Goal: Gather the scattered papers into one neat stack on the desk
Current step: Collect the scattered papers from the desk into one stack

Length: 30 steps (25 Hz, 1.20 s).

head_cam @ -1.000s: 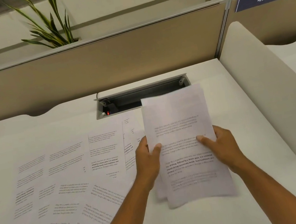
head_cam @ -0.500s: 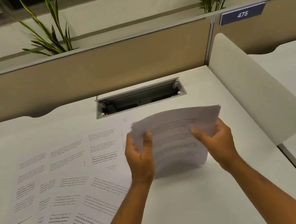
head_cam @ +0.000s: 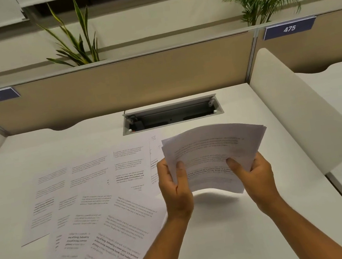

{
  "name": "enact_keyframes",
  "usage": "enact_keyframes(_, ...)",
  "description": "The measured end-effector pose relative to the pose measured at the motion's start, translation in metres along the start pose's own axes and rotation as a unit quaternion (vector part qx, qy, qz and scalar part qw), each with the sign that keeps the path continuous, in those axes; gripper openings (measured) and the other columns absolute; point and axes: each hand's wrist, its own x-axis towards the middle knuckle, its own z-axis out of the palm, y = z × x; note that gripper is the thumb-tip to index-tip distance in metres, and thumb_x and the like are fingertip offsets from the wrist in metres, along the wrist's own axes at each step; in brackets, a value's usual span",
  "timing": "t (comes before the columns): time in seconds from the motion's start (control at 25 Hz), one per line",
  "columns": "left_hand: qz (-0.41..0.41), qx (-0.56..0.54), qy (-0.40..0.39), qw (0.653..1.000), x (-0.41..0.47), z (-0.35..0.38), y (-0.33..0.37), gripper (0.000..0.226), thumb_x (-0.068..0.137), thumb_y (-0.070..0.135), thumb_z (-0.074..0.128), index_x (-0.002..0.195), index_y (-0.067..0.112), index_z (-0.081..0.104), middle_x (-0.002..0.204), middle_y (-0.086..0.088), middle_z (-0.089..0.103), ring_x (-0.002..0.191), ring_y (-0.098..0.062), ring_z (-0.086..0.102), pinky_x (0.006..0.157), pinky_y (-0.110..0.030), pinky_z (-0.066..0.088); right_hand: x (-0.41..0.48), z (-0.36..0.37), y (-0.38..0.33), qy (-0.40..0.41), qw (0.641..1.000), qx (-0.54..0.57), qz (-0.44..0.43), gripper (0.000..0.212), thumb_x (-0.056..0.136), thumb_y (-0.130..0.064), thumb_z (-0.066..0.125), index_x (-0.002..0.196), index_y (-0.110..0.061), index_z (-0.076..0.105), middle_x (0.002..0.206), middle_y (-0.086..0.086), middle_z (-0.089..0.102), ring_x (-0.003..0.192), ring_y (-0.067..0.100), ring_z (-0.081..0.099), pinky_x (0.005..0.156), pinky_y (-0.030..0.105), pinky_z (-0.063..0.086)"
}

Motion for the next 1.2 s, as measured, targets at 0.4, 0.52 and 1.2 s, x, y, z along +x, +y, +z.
enact_keyframes(0.4,-0.035,0.015,-0.016,0.999,-0.005,-0.029,-0.010,0.028,0.111,0.034,0.046,0.132,0.050,0.057,0.116,0.031,0.068,0.114,-0.005,0.070,0.077,-0.020,0.065,-0.018,0.024,0.006,0.002,0.999,-0.041,0.009,0.021,0.100,-0.037,0.071,0.118,-0.048,0.071,0.111,-0.019,0.079,0.100,0.004,0.075,0.068,0.015,0.062)
enact_keyframes(0.52,-0.084,0.051,-0.042,0.994,-0.006,-0.050,-0.026,0.021,0.114,0.025,0.046,0.130,0.031,0.058,0.122,0.015,0.070,0.112,-0.016,0.072,0.082,-0.024,0.067,-0.030,0.033,0.016,-0.013,0.995,-0.087,0.045,0.018,0.103,-0.028,0.068,0.117,-0.040,0.070,0.103,-0.015,0.080,0.097,0.011,0.076,0.071,0.018,0.064)
enact_keyframes(1.2,-0.420,0.548,-0.096,0.717,0.039,-0.332,-0.100,0.187,0.028,0.109,0.060,0.168,0.012,-0.017,0.177,-0.021,-0.022,0.163,-0.045,-0.021,0.126,-0.072,-0.004,-0.073,0.083,0.071,0.025,0.965,-0.047,0.259,0.009,0.103,-0.016,0.068,0.107,-0.020,0.075,0.118,0.012,0.078,0.103,0.042,0.074,0.098,0.058,0.057)
